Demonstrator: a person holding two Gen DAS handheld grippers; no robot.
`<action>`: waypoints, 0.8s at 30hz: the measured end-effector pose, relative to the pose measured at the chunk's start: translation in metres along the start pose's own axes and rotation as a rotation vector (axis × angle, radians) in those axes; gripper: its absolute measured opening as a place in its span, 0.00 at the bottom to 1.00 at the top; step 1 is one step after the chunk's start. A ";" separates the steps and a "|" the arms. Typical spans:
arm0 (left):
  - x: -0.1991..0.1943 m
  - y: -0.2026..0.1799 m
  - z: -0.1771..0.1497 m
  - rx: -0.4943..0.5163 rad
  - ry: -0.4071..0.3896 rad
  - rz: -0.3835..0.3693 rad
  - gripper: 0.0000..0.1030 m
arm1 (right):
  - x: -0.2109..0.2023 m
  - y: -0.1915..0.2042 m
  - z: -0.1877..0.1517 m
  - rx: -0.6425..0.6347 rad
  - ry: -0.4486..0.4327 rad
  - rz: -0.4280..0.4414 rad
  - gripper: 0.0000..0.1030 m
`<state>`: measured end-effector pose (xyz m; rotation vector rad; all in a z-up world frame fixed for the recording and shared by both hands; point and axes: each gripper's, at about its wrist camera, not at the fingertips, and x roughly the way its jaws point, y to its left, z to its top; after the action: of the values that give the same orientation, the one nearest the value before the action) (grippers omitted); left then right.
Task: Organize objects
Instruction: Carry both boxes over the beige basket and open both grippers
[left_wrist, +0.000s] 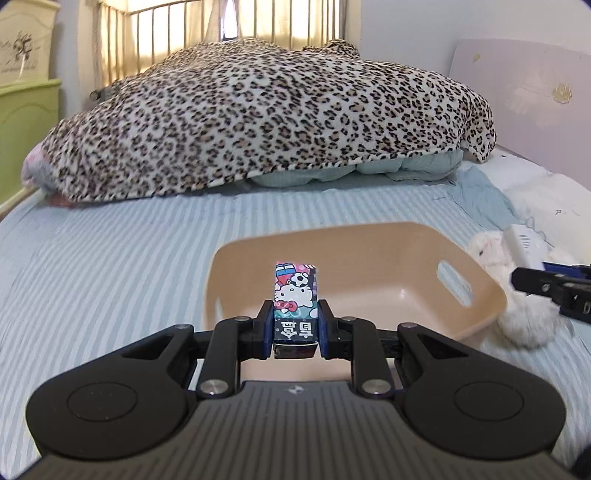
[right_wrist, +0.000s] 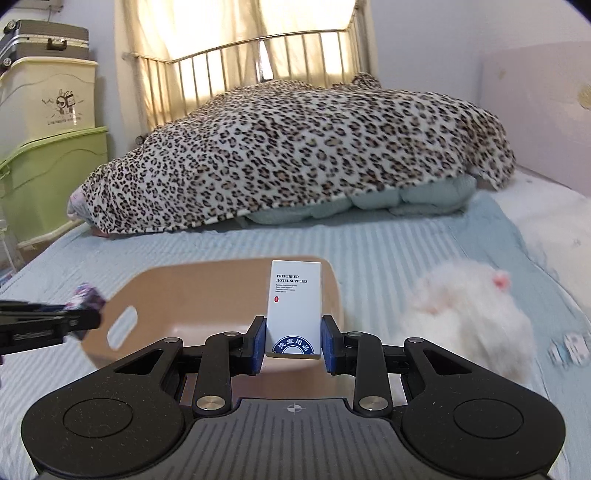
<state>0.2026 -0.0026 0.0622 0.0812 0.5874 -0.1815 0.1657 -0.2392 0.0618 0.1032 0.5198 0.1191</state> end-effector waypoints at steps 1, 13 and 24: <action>0.010 -0.003 0.002 0.004 0.017 -0.009 0.24 | 0.008 0.004 0.002 -0.003 0.007 0.005 0.28; 0.092 -0.024 -0.014 0.042 0.168 0.008 0.25 | 0.083 0.016 -0.011 0.007 0.169 0.021 0.28; 0.035 -0.011 -0.006 -0.017 0.067 0.011 0.88 | 0.031 0.023 -0.011 -0.054 0.101 0.003 0.81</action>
<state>0.2255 -0.0183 0.0378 0.0744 0.6551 -0.1631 0.1855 -0.2109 0.0403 0.0457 0.6170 0.1420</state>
